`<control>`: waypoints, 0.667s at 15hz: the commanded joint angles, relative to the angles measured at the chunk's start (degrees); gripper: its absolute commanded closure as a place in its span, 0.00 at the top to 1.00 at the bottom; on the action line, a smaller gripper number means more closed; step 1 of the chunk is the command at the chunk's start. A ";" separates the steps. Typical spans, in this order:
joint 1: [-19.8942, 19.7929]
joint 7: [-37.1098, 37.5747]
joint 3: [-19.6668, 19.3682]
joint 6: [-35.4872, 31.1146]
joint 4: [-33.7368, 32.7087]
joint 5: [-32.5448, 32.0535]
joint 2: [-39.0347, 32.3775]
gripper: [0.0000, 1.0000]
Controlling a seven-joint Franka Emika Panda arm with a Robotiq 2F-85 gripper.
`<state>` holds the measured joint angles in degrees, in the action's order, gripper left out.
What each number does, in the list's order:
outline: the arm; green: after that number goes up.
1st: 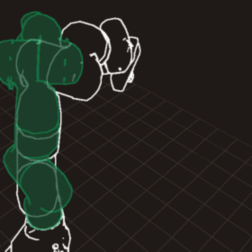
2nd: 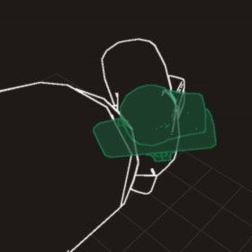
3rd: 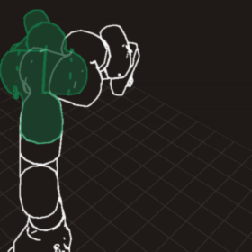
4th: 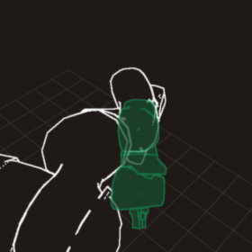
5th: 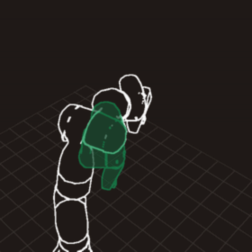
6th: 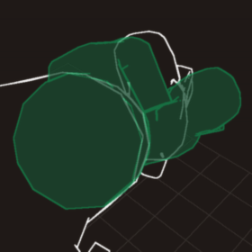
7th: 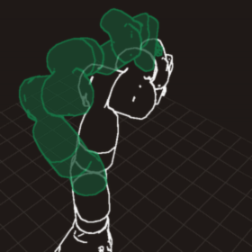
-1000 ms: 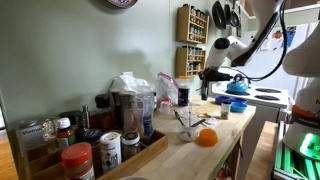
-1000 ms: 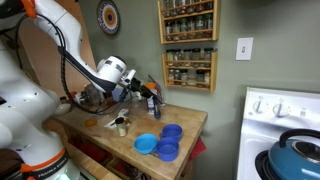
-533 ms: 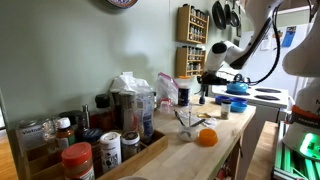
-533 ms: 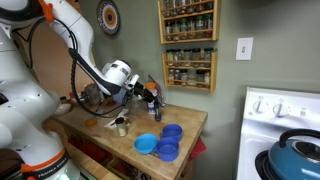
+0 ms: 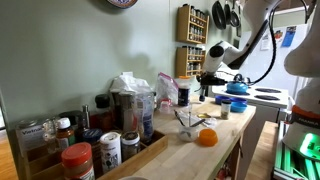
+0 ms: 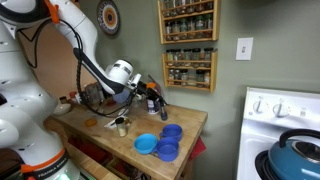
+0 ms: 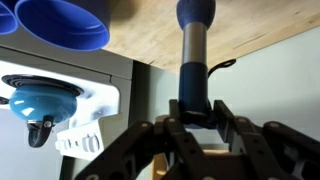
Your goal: Place the flashlight upright on the table
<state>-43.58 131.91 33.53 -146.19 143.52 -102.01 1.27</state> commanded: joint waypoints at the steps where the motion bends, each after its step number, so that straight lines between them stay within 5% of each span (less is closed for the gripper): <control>1: 15.51 0.80 -13.34 4.73 -0.66 -2.14 -1.95 0.13; 5: 28.08 0.53 -24.48 4.44 -0.97 -1.38 -3.54 0.13; 10: 34.07 0.77 -30.52 3.90 -1.46 -1.21 -4.16 0.13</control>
<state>-12.87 131.89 6.54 -142.36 142.79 -102.52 -2.16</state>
